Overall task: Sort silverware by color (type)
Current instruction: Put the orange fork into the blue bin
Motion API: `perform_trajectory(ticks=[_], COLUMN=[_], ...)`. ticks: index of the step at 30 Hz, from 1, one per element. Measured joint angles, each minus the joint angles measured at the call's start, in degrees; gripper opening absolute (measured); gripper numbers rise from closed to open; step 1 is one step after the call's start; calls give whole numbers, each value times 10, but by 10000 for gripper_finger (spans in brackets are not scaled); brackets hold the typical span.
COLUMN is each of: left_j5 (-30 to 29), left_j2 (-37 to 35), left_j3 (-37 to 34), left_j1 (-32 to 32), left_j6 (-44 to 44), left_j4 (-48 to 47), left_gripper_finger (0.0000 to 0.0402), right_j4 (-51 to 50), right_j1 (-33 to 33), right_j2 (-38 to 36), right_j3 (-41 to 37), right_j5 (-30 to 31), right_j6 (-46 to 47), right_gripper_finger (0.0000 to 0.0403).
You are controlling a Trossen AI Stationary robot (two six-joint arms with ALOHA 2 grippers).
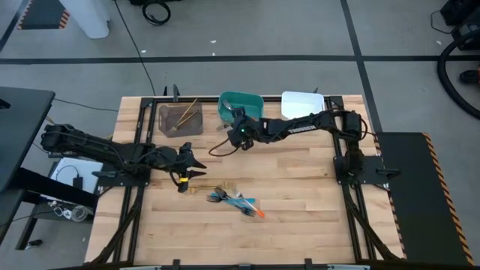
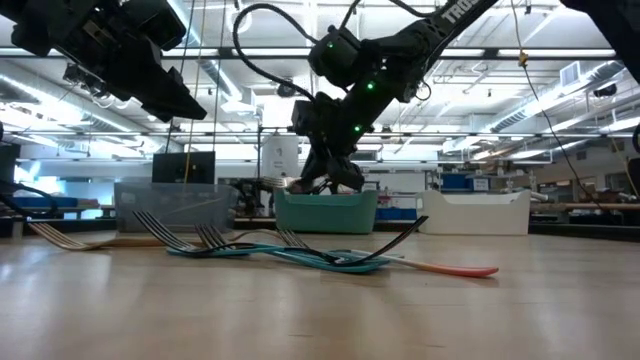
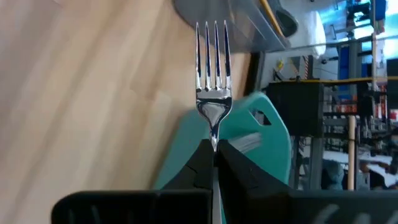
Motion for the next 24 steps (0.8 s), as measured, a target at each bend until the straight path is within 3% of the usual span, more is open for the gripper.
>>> perform_trajectory(ticks=[13, 24], left_j5=[0, 0], left_j2=[0, 0], left_j3=[0, 0], left_j1=[0, 0], left_j6=[0, 4], left_j4=[0, 0], left_gripper_finger=[112, 112], right_j4=[22, 87], right_j1=[-65, -108], right_j2=[-8, 20], right_j3=[0, 0], right_j5=[-20, -75], right_j6=[-3, -13], right_gripper_finger=[12, 12])
